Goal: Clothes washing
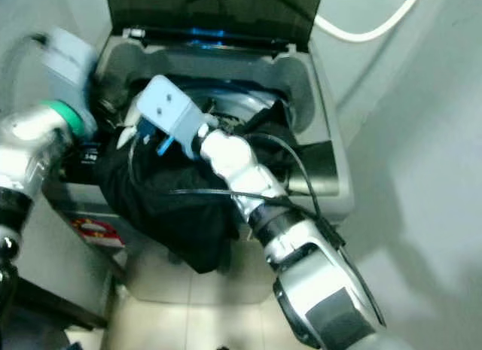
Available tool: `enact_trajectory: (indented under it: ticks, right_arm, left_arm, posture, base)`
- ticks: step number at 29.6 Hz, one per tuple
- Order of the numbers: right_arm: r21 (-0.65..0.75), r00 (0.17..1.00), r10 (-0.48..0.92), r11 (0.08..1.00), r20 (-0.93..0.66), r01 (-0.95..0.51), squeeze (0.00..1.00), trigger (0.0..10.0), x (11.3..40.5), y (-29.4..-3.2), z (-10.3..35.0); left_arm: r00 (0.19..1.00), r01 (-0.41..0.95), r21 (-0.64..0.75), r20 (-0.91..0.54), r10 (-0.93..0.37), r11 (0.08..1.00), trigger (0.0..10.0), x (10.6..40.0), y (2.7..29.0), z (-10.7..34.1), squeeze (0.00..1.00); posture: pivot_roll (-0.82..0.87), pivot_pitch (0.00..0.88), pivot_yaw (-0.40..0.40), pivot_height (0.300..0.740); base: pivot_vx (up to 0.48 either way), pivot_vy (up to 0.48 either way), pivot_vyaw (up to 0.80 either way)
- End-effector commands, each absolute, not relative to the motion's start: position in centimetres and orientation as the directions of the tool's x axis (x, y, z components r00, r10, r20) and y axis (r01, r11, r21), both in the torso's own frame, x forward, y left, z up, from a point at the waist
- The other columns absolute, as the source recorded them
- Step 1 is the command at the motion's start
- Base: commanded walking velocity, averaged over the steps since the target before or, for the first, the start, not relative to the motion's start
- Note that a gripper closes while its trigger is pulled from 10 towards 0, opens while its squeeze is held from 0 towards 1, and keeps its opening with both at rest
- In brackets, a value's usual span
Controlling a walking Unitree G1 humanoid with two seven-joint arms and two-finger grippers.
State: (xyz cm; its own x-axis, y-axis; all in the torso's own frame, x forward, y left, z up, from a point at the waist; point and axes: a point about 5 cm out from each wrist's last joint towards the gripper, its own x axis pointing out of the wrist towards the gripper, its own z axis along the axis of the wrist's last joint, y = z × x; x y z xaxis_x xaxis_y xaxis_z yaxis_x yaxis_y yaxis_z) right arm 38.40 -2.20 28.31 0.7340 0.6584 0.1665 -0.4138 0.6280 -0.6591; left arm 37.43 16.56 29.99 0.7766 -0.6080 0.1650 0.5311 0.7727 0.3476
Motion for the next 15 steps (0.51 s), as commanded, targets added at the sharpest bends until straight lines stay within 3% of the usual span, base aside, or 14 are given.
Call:
enact_trajectory:
  ticks: [1,5,9,10,13,15]
  right_arm:
    - [-0.584,0.774,0.598,0.71,0.208,-0.392,1.0,10.0,39.0,-3.7,28.7]
    - [-0.431,0.733,0.544,0.823,0.409,-0.37,1.0,10.0,38.6,-6.7,31.7]
    - [-0.325,0.672,0.497,0.867,0.548,-0.377,1.0,10.0,37.8,-8.5,33.8]
    - [-0.269,0.637,0.475,0.877,0.607,-0.399,0.0,10.0,37.2,-9.6,34.9]
    - [-0.22,0.572,0.483,0.856,0.663,-0.467,0.0,10.0,36.0,-11.3,36.4]
    - [-0.22,0.572,0.483,0.856,0.663,-0.467,0.0,10.0,36.0,-11.3,36.4]
  left_arm:
    - [0.666,0.61,0.41,0.197,-0.719,0.678,10.0,35.4,14.9,31.6,0.0]
    - [0.658,0.574,0.422,0.272,-0.702,0.701,10.0,33.9,14.8,32.6,0.0]
    - [0.649,0.561,0.43,0.301,-0.698,0.707,10.0,33.2,15.0,33.2,0.0]
    - [0.638,0.563,0.436,0.31,-0.705,0.702,10.0,32.8,15.1,33.6,0.0]
    - [0.618,0.574,0.45,0.31,-0.723,0.684,10.0,32.1,15.2,34.0,0.0]
    - [0.618,0.574,0.45,0.31,-0.723,0.684,10.0,32.1,15.2,34.0,0.0]
  posture:
    - [0.05,0.168,0.012,0.74]
    - [0.06,0.168,0.017,0.74]
    - [0.05,0.167,0.022,0.74]
    - [0.06,0.165,0.023,0.74]
    - [0.06,0.164,0.025,0.74]
    - [0.06,0.164,0.025,0.74]
  base:
    - [0.0,0.0,0.0]
    - [0.0,0.0,0.0]
    - [0.0,0.0,0.0]
    - [0.0,0.0,0.0]
    - [0.0,0.0,0.0]
    - [0.0,0.0,0.0]
